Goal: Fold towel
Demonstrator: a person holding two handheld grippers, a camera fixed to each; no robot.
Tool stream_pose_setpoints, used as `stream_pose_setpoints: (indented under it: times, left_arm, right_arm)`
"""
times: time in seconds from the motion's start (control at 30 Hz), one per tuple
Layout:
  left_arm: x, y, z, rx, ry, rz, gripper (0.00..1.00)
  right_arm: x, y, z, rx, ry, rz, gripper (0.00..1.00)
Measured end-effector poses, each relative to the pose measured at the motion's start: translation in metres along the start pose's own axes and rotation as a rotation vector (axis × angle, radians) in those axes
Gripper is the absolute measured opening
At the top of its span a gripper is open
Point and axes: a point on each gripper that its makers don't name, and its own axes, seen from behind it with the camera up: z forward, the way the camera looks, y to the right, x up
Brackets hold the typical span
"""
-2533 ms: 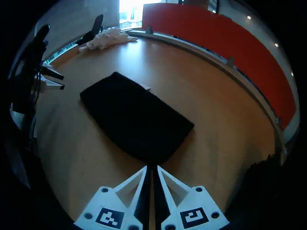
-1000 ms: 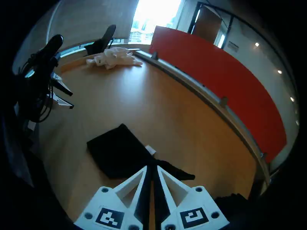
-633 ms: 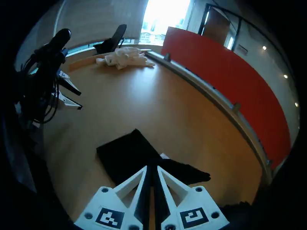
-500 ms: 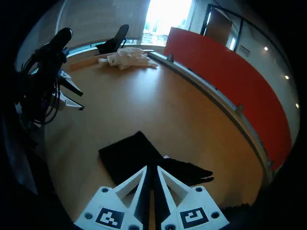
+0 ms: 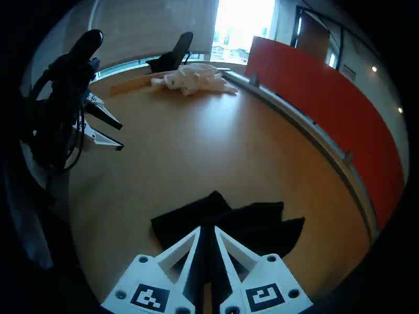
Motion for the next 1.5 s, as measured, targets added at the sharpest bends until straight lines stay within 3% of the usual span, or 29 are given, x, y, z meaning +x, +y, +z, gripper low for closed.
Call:
stream_pose_setpoints:
  times: [0.3, 0.6, 0.67, 0.8, 0.93, 1.23, 1.5]
  left_arm:
    - [-0.008, -0.011, -0.006, 0.015, -0.004, -0.022, 0.93]
    - [-0.009, -0.011, -0.005, 0.013, -0.005, -0.020, 0.93]
    - [-0.009, -0.010, -0.005, 0.012, -0.006, -0.019, 0.93]
    - [-0.008, -0.010, -0.005, 0.011, -0.005, -0.017, 0.93]
    - [-0.008, -0.009, -0.005, 0.011, -0.004, -0.017, 0.93]
    - [-0.007, -0.008, -0.005, 0.011, -0.004, -0.012, 0.93]
    - [-0.007, -0.007, -0.004, 0.010, -0.004, -0.015, 0.93]
  right_arm:
    - [0.001, -0.007, 0.013, 0.029, -0.010, 0.004, 0.05]
    - [0.000, -0.012, 0.012, 0.036, -0.016, 0.001, 0.06]
    - [0.000, -0.014, 0.012, 0.040, -0.016, 0.003, 0.14]
    - [-0.003, -0.015, 0.010, 0.043, -0.020, 0.007, 0.43]
    - [-0.006, -0.015, 0.009, 0.038, -0.024, 0.008, 0.64]
    - [-0.014, -0.014, 0.006, 0.029, -0.032, 0.019, 0.69]
    - [-0.042, -0.013, 0.002, 0.016, -0.071, 0.046, 0.69]
